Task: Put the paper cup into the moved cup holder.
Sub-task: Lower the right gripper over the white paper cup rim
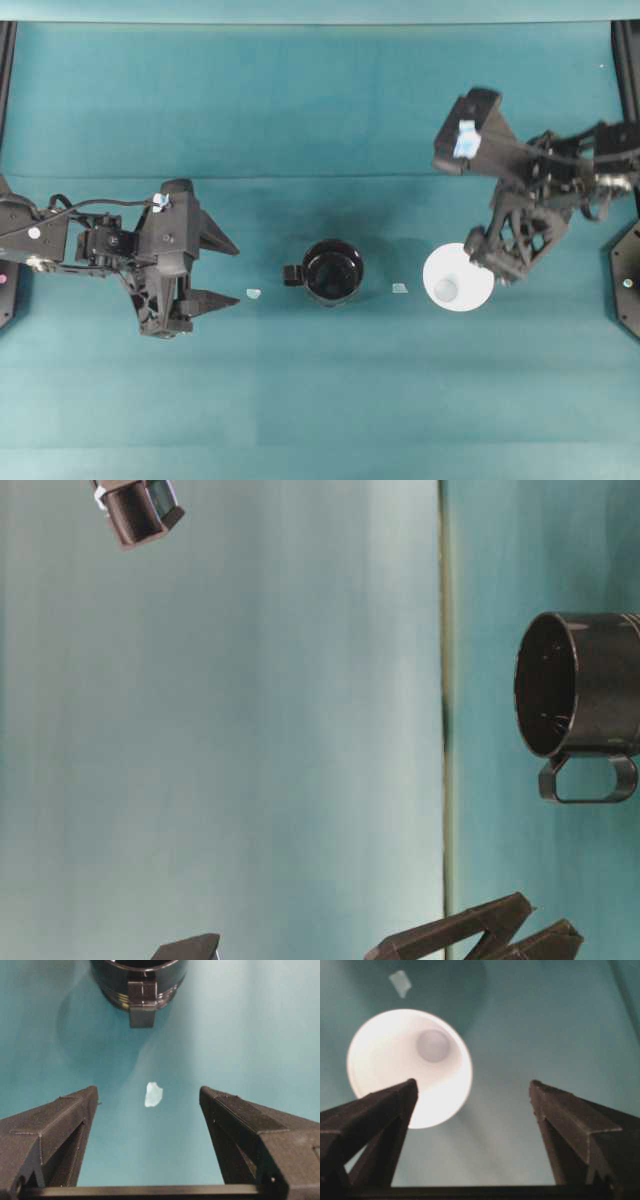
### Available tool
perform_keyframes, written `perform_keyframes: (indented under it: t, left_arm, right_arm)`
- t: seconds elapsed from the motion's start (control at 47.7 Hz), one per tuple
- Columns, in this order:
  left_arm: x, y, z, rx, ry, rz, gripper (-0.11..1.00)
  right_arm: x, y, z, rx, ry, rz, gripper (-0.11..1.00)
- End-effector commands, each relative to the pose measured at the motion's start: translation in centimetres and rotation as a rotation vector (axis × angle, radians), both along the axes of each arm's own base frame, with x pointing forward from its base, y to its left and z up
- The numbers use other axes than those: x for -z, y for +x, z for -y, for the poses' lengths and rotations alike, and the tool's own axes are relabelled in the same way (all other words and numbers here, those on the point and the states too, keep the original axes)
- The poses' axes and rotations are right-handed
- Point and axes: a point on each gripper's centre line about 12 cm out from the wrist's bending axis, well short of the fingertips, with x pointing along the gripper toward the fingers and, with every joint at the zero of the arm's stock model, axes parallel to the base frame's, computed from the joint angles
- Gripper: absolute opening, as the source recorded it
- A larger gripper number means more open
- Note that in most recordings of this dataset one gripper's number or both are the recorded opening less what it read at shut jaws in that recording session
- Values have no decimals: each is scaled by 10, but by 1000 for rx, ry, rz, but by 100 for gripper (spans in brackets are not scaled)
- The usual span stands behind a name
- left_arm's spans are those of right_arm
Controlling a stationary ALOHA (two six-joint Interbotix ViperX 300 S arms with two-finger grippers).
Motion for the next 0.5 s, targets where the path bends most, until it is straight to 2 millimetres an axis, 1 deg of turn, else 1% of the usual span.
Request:
perform_keyframes:
  t: [0.0, 0.315, 0.482]
  left_arm:
    - [-6, 2, 1, 5, 3, 23, 83]
    - [-7, 4, 0, 2, 2, 25, 83]
    - [-7, 4, 0, 3, 3, 25, 83]
  right_arm:
    - [-8, 3, 3, 34, 21, 27, 97]
    - [-6, 5, -3, 65, 92, 37, 97]
    - [7, 8, -3, 83, 105, 3, 97]
